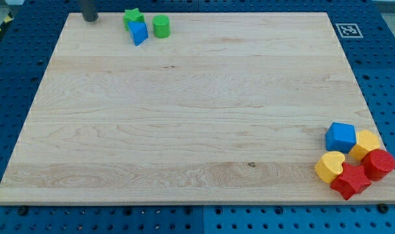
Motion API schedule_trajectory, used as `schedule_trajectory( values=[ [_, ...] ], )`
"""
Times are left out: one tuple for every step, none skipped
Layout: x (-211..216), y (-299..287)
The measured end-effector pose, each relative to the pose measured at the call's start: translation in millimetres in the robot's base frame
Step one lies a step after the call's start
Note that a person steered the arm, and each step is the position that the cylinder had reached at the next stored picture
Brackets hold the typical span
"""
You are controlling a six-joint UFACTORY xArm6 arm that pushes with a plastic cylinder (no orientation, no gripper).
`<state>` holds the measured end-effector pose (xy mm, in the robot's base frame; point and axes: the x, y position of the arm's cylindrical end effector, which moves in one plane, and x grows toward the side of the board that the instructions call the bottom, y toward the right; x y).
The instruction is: Slide the green star towards the top right of the board
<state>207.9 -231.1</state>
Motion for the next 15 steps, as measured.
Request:
schedule_trajectory(
  values=[
    [13.9,51.9],
    [35.7,72.4],
    [38.4,84.5],
    [32.5,81.9],
    [30.7,54.5],
    [16.6,48.9],
    [6.1,50.1],
    [15.0,61.6],
    [25.2,85.2],
    [25.2,101.0],
    [22.9,102.8],
    [17.8,105.6],
    [6.7,109.7],
    [6.1,129.9],
    [9.3,155.6]
  ],
)
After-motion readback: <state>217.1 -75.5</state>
